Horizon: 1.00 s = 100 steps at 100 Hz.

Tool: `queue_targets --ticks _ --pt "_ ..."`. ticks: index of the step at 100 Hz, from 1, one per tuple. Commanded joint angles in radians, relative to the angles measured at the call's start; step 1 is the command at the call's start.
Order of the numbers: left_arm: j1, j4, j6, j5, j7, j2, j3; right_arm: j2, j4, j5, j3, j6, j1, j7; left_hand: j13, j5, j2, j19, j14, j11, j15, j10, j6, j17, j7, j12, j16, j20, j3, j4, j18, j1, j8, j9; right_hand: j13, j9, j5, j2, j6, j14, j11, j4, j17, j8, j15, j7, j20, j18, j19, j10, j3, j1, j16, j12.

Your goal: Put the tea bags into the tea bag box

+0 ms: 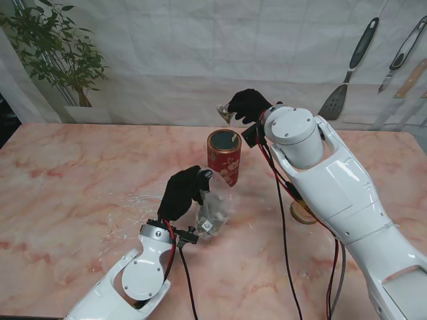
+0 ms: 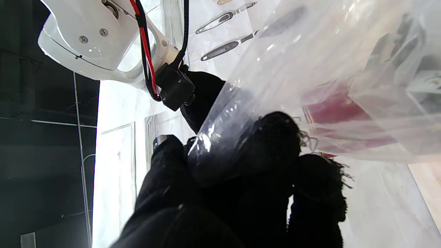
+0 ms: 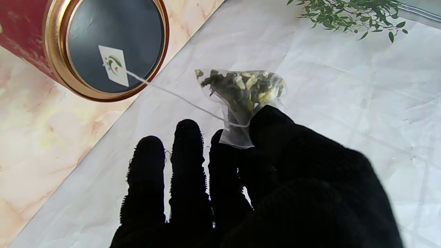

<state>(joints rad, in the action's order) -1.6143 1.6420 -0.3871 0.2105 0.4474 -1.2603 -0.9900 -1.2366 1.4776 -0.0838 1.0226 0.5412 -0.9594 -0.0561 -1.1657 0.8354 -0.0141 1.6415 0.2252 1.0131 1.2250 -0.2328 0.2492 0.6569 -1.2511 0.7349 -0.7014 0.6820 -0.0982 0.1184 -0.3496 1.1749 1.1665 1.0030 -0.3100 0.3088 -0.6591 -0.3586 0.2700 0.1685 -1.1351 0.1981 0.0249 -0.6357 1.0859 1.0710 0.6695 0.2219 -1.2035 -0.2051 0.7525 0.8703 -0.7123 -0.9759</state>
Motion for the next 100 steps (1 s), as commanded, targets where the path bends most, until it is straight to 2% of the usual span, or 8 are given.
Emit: queue_targets --ticks 1,63,80,100 --pt "-0.001 0.008 0.002 -0.007 -0.011 0.0 -0.002 -0.012 -0.017 0.0 -0.009 -0.003 0.01 -0.01 0.003 0.005 -0.093 0.012 0.015 0.001 -0.017 0.057 -0.037 -0.002 -0.054 -0.018 0.015 0.01 0.046 -0.044 0.041 0.073 0.014 -0.002 -0.009 0.018 -0.047 -0.009 -0.031 0.004 0.003 -0.034 0.002 -0.004 0.02 0.023 0.017 0.009 0.003 0.005 0.053 0.017 -0.008 -0.019" --pt "-0.009 0.002 -0.003 -0.027 -0.02 0.001 -0.018 -0.052 -0.197 -0.041 -0.091 -0.005 0.096 -0.012 0.004 0.005 -0.092 0.012 0.017 0.001 -0.016 0.057 -0.037 -0.005 -0.054 -0.017 0.014 0.011 0.045 -0.044 0.039 0.072 0.014 -0.001 -0.023 0.034 -0.054 -0.03 -0.056 -0.003 0.011 -0.036 0.015 0.026 0.024 0.013 0.022 0.005 0.001 0.016 0.041 -0.001 -0.011 -0.029" --pt "-0.01 0.0 -0.005 -0.032 -0.021 0.001 -0.021 -0.058 -0.207 -0.02 -0.1 0.03 0.096 0.004 0.004 0.005 -0.092 0.013 0.017 0.001 -0.015 0.057 -0.036 -0.005 -0.054 -0.017 0.014 0.012 0.046 -0.044 0.04 0.073 0.014 -0.001 -0.057 0.064 -0.074 -0.086 -0.066 -0.002 0.001 -0.04 0.034 0.104 0.035 0.034 0.028 0.013 -0.017 0.021 0.07 -0.047 -0.018 -0.028" --pt "-0.01 0.0 -0.008 -0.033 -0.021 0.001 -0.022 -0.065 -0.204 -0.009 -0.097 0.076 0.091 0.028 0.004 0.005 -0.092 0.013 0.018 0.001 -0.014 0.056 -0.036 -0.006 -0.054 -0.017 0.013 0.013 0.045 -0.044 0.039 0.072 0.014 -0.001 -0.078 0.067 -0.056 -0.173 -0.108 -0.008 -0.01 -0.016 0.052 0.113 0.042 0.089 0.026 0.016 -0.038 0.036 0.074 -0.119 -0.022 -0.019"
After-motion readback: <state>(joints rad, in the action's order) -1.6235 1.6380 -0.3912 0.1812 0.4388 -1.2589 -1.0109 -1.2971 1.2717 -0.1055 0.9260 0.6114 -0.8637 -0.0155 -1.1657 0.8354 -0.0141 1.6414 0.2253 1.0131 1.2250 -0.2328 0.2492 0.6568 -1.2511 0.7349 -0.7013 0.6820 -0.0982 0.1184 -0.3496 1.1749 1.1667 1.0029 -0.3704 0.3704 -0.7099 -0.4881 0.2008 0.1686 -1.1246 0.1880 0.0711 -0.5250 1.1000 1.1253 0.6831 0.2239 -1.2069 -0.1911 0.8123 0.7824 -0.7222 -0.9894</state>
